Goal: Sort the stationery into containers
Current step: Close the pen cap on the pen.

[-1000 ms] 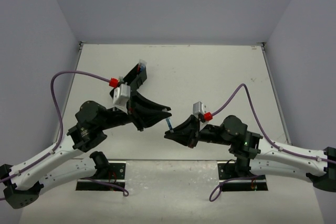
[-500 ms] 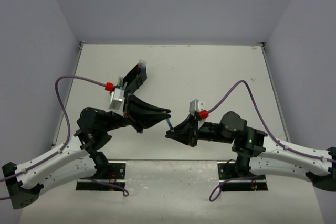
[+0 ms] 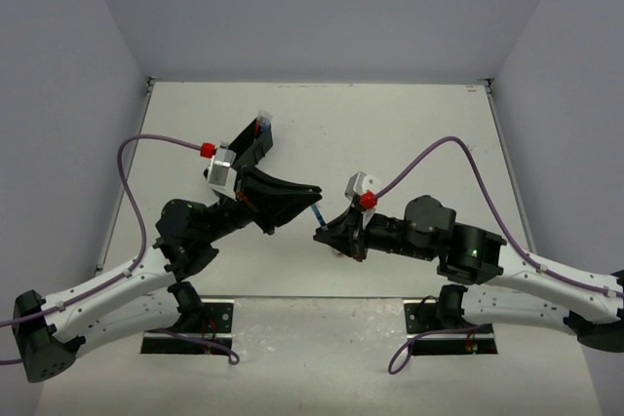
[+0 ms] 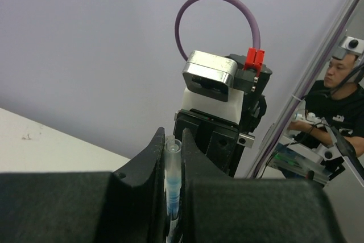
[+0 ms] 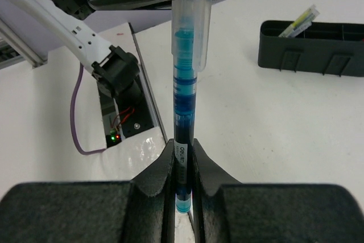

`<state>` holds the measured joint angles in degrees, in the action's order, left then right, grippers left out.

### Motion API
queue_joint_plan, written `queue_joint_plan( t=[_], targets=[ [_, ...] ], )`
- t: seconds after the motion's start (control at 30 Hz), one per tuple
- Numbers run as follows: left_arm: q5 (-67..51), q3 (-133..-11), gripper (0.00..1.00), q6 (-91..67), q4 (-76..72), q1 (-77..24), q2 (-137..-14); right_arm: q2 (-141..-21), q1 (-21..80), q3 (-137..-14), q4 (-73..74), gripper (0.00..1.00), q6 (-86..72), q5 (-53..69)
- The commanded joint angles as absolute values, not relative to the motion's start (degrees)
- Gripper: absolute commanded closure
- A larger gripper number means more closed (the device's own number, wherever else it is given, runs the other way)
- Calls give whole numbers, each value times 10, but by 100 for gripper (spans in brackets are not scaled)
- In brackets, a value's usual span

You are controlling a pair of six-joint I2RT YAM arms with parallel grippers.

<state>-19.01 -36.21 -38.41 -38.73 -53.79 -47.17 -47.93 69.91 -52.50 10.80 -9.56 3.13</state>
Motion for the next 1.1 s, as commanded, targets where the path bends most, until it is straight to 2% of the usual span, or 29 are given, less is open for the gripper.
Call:
queue_joint_plan(
  t=[0.0, 0.13, 0.3, 0.37, 0.57, 0.6, 0.7, 0.73, 0.77, 1.07],
  targets=[
    [-217, -284, 100, -412, -222, -576, -528, -478, 680, -664, -125, 100, -88, -23],
    [-201, -244, 100, -427, -262, -610, -540, -494, 653, -681, -136, 100, -140, -2],
    [-159, -239, 100, -419, -248, -615, -511, -497, 651, -583, -151, 100, -134, 50],
    [-116, -280, 100, -374, -161, -615, -476, -473, 651, -500, -174, 100, -148, 90],
    [-44, -399, 100, -283, -52, -614, -437, -450, 652, -402, -180, 100, -179, 155],
    [-39, -412, 98, -272, -44, -614, -434, -449, 652, -395, -175, 100, -182, 152],
    [-26, -455, 75, -254, -24, -614, -436, -446, 652, -378, -167, 100, -185, 154],
    [-21, -468, 65, -245, -18, -614, -440, -448, 652, -377, -164, 100, -185, 162],
    [-17, -479, 61, -239, -16, -614, -444, -449, 652, -376, -160, 100, -185, 166],
    [-49, -577, 53, -220, -3, -614, -484, -461, 652, -341, -165, 100, -180, 170]
  ],
)
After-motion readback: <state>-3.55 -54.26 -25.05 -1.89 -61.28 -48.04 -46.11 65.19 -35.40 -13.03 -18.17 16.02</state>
